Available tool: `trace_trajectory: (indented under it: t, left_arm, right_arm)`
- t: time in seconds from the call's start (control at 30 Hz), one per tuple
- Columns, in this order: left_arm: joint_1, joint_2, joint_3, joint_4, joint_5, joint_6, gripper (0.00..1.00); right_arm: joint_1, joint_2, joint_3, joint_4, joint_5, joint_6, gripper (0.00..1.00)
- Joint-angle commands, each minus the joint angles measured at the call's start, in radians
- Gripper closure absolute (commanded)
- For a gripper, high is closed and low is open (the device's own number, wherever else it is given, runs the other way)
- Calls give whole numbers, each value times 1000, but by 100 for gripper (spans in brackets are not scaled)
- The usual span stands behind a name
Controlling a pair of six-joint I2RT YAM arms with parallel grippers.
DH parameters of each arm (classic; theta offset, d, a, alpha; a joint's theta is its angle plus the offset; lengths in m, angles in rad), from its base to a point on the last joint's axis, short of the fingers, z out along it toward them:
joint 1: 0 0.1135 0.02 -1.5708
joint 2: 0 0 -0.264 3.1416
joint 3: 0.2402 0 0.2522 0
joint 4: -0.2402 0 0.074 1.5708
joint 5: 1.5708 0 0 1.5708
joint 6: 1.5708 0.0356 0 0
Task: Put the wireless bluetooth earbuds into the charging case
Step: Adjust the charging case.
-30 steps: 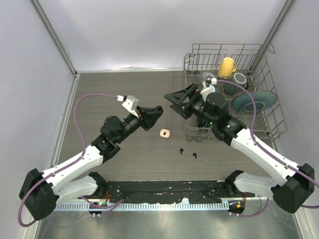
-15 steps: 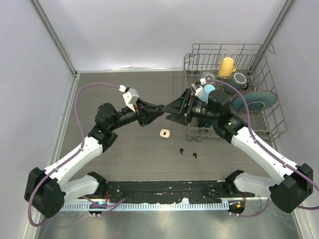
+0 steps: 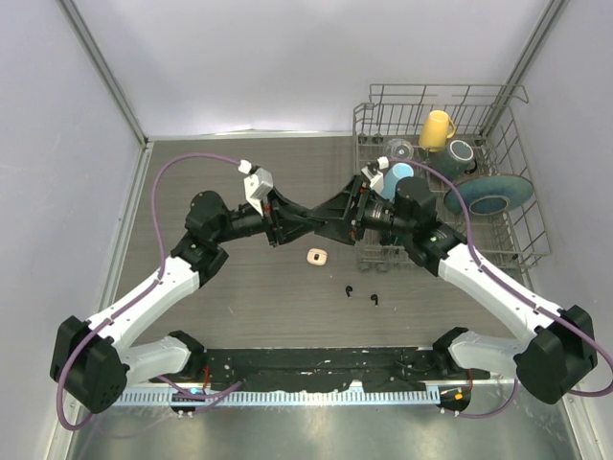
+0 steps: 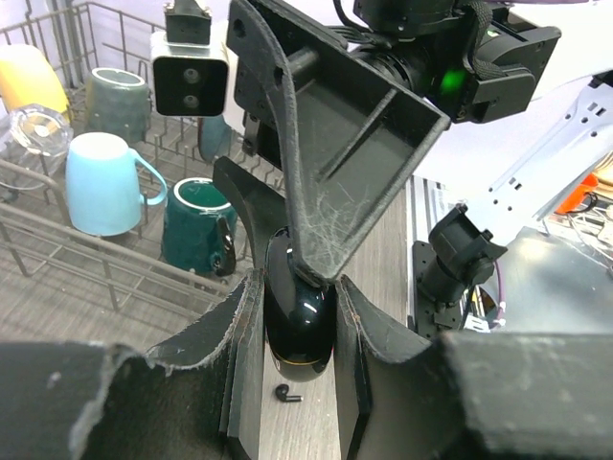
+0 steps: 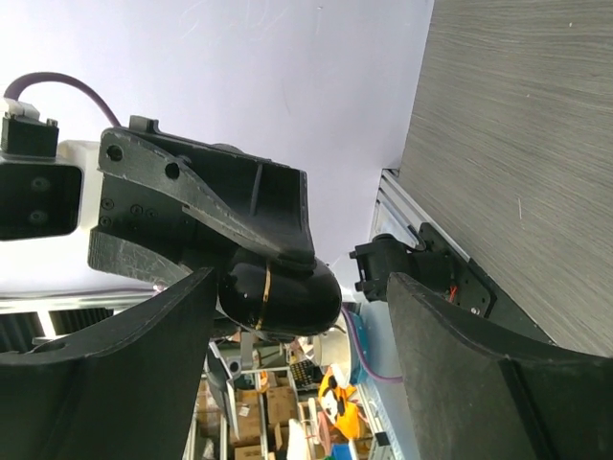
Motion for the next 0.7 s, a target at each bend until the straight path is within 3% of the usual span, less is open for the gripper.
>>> trace_trajectory:
  t: [0.0, 0.37, 0.57, 0.67]
  left_arm:
    - [0, -19, 43, -9, 45, 7, 100]
    - [0, -28, 65, -174, 17, 105, 100]
    - [0, -25, 63, -191, -1, 127, 100]
    - [-2, -25, 62, -188, -3, 128, 100]
  right_arm:
    - [-1, 8, -18, 101, -20, 62, 25]
    - [-1, 13, -61, 187, -30, 138, 50]
    - [-3, 14, -69, 164, -54, 137, 36]
    - [-1, 11, -78, 160, -54, 138, 34]
